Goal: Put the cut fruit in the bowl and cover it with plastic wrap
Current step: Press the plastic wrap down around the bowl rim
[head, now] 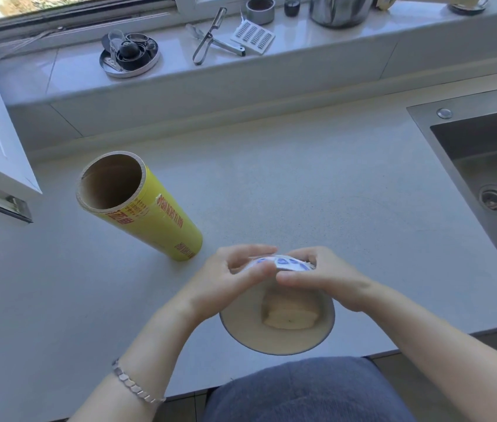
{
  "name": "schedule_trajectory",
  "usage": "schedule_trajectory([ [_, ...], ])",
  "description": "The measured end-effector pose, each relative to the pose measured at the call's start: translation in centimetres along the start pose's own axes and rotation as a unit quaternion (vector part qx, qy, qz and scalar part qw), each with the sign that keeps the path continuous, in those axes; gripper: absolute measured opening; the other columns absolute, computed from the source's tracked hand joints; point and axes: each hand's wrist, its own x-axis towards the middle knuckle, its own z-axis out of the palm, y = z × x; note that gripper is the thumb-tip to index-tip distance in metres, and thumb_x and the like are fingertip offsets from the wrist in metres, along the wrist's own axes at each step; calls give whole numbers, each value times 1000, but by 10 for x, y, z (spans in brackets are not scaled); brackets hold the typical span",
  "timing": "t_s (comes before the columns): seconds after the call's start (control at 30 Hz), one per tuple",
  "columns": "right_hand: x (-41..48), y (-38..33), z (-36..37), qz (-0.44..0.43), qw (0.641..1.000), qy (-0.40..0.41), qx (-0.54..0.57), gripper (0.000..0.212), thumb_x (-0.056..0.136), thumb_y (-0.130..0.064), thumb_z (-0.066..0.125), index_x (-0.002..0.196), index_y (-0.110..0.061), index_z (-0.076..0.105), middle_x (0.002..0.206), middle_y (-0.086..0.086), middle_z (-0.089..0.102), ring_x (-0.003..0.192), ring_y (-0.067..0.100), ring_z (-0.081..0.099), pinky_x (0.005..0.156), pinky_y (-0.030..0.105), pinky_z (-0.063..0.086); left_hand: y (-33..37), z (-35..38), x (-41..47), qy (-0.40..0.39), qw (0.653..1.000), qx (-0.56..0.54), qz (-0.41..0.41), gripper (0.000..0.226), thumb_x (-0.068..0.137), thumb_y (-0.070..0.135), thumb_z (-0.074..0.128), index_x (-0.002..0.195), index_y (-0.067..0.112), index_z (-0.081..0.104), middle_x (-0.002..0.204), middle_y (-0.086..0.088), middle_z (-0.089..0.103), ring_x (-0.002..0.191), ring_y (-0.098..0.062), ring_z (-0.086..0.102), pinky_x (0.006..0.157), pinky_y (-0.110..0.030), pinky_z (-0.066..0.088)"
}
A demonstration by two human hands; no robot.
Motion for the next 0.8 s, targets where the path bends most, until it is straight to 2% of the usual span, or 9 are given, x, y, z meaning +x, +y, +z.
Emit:
schedule_trajectory([
  [0.07, 2, -3, 0, 6, 1000, 5, -23, 65, 48, -56, 69, 88, -5, 69, 80, 6, 64, 73, 13, 60, 69, 29, 44, -2, 7, 2, 7, 1000, 29, 6, 42, 59, 65, 51, 93, 43, 61, 104, 15, 68, 100, 3, 61, 91, -17, 46],
  [0.17, 1, -5, 2, 17, 999, 8, -32, 66, 54, -60, 69, 89, -4, 70, 84, 9, 67, 76, 15, 62, 71, 31, 45, -10, 15, 2, 66, 997, 14, 34, 30, 61, 62, 52, 82, 44, 65, 86, 23, 71, 87, 7, 63, 81, -14, 48],
  [0.23, -1, -8, 1, 18, 999, 45, -2, 52, 63, -61, 69, 86, -14, 71, 90, 6, 70, 77, 10, 64, 73, 23, 48, -15, 18, -2, 102, 994, -16, 37, 26, 61, 57, 57, 77, 41, 68, 79, 26, 72, 82, 5, 65, 76, -13, 49],
  [0.3, -5, -9, -4, 7, 996, 91, -10, 40, 66, -58, 57, 84, -23, 68, 89, -2, 70, 77, 3, 61, 74, 17, 45, -17, 19, -6, 129, 990, -32, 36, 28, 59, 56, 58, 77, 39, 68, 76, 30, 71, 78, 8, 64, 72, -9, 47],
  [0.43, -13, -14, -9, 0, 991, 97, -97, 14, 77, -35, 66, 66, -28, 72, 67, -13, 73, 66, -3, 63, 64, 15, 46, -19, 18, -10, 174, 984, -25, 34, 30, 54, 58, 60, 76, 38, 66, 71, 33, 68, 73, 11, 63, 66, -4, 45],
  [0.57, -9, -17, -8, 4, 987, 133, -89, 15, 74, -25, 72, 59, -21, 71, 60, 2, 68, 57, 10, 54, 52, 19, 39, -22, 18, -13, 192, 980, -25, 32, 29, 53, 54, 66, 75, 35, 67, 69, 32, 69, 72, 9, 63, 65, -5, 46],
  [0.67, -6, -21, -8, 25, 985, 114, -131, 21, 80, -28, 66, 64, -15, 69, 52, -4, 56, 47, 6, 41, 39, 14, 28, -23, 18, -15, 198, 980, -22, 29, 24, 56, 46, 69, 76, 34, 67, 69, 33, 68, 72, 10, 63, 65, -5, 46],
  [0.73, -2, -23, -9, 45, 983, 85, -157, 29, 86, -29, 57, 61, -19, 64, 53, -9, 56, 43, -2, 44, 41, 8, 31, -21, 15, -15, 193, 981, -15, 22, 18, 58, 41, 70, 74, 36, 66, 68, 34, 68, 71, 10, 63, 65, -5, 46],
  [0.8, 2, -25, -13, 79, 987, 59, -127, 32, 91, -27, 51, 62, -17, 59, 63, -3, 58, 52, -2, 50, 46, 7, 34, -17, 12, -14, 186, 982, 0, 19, 15, 53, 46, 72, 66, 42, 66, 67, 36, 66, 69, 12, 62, 65, -5, 46],
])
